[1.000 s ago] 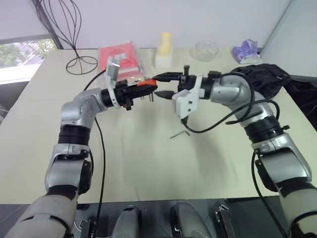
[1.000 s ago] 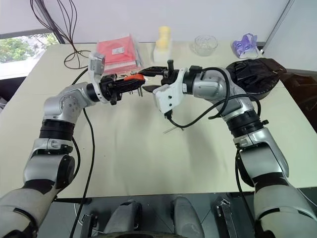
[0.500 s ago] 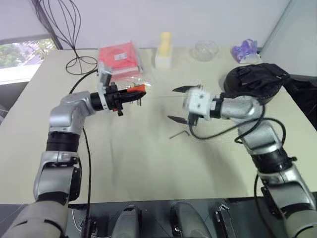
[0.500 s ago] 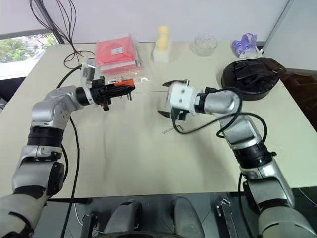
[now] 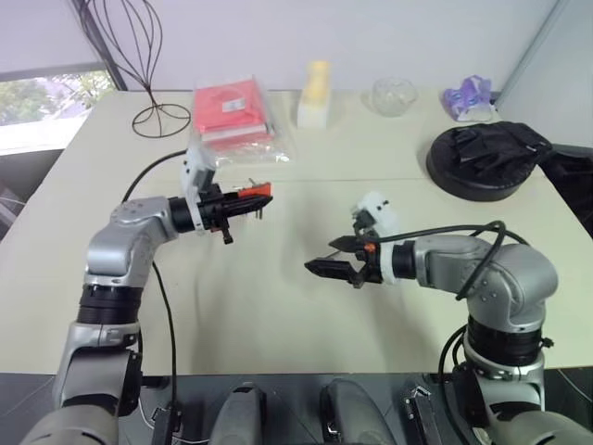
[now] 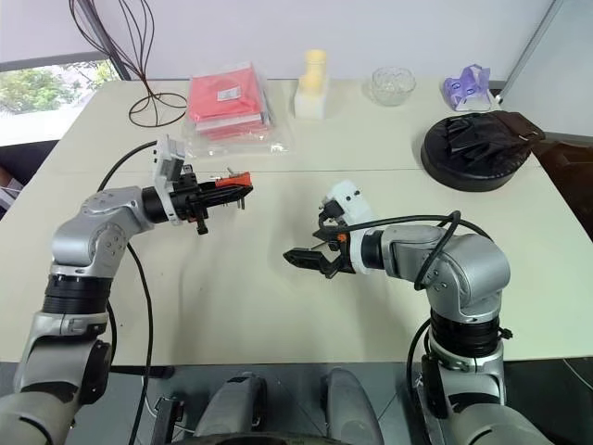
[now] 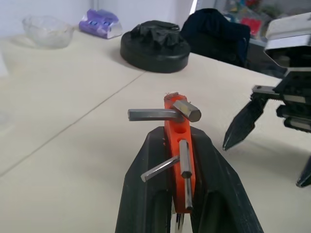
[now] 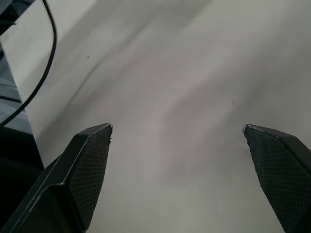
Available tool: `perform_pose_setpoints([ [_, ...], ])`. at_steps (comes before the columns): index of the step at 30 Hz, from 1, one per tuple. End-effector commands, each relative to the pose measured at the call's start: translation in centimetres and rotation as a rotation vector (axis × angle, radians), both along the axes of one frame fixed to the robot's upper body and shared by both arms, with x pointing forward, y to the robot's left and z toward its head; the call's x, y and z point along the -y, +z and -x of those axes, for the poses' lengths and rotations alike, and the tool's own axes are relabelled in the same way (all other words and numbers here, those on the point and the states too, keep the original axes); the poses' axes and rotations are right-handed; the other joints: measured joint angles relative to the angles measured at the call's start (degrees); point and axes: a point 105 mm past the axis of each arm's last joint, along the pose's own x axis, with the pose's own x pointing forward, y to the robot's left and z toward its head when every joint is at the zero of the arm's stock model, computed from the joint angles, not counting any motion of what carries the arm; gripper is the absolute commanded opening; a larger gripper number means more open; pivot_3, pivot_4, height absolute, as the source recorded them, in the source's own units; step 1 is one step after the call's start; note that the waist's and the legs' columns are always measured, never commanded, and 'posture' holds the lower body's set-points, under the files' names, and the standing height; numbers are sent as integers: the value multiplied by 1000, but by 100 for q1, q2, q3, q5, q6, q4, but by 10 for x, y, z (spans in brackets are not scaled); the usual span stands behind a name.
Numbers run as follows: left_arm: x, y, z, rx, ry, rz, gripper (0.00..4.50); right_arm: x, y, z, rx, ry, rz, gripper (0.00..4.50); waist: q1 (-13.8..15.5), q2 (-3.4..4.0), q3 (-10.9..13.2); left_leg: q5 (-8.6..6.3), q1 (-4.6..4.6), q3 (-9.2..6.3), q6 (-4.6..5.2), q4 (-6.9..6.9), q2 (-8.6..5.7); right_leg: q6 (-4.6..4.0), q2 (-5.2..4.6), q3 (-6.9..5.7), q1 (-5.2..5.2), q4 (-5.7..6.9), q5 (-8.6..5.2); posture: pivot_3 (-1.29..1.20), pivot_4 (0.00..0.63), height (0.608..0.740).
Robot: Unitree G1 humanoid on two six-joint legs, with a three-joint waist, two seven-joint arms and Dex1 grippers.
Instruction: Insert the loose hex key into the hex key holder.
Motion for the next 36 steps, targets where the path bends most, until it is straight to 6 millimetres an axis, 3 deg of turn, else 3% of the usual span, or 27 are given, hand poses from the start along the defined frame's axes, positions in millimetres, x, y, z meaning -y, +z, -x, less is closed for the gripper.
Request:
perform_pose_setpoints([
  [1,-1,14,5,56,21,34,0,2,-11,-2,-36,-49,26,4458,1,0,0,0,0,1,0,0,0,0,1,0,0,0,0,0,150,740],
  [11,0,8,7,54,79,47,0,11,-47,-21,-157,-223,111,4458,-14,-1,-2,0,2,3,1,-1,0,0,3,2,0,-1,0,0,150,740],
  [15,4,6,7,49,84,55,0,8,-57,-41,-127,-265,154,4458,-59,-4,-6,-1,11,4,1,-1,1,0,8,3,9,0,0,0,150,740],
  [20,8,3,9,43,89,72,0,30,-76,-76,-80,-419,271,4458,-130,-6,-9,-1,42,6,2,-1,1,0,13,-1,46,-4,-1,0,150,740],
  [24,12,-2,12,41,93,79,0,35,-84,-78,-207,-497,233,4458,-107,-22,-32,-1,56,2,2,0,1,0,12,-3,66,-5,-1,0,150,740],
  [30,12,-7,14,35,108,90,0,28,-56,-63,-17,-284,297,4458,58,-22,-42,-1,49,-8,3,-2,-2,4,7,-7,81,-38,-3,0,150,740],
  [33,13,-7,14,34,107,94,0,25,-23,-69,171,-230,285,4458,47,-20,-40,-1,22,-12,3,-2,-2,5,9,-10,75,-73,-3,0,150,740],
  [36,16,-7,14,34,101,97,0,36,2,-81,389,-220,389,4458,36,-10,-33,-4,9,-3,6,-5,-2,6,6,-7,60,-81,-2,0,150,740],
])
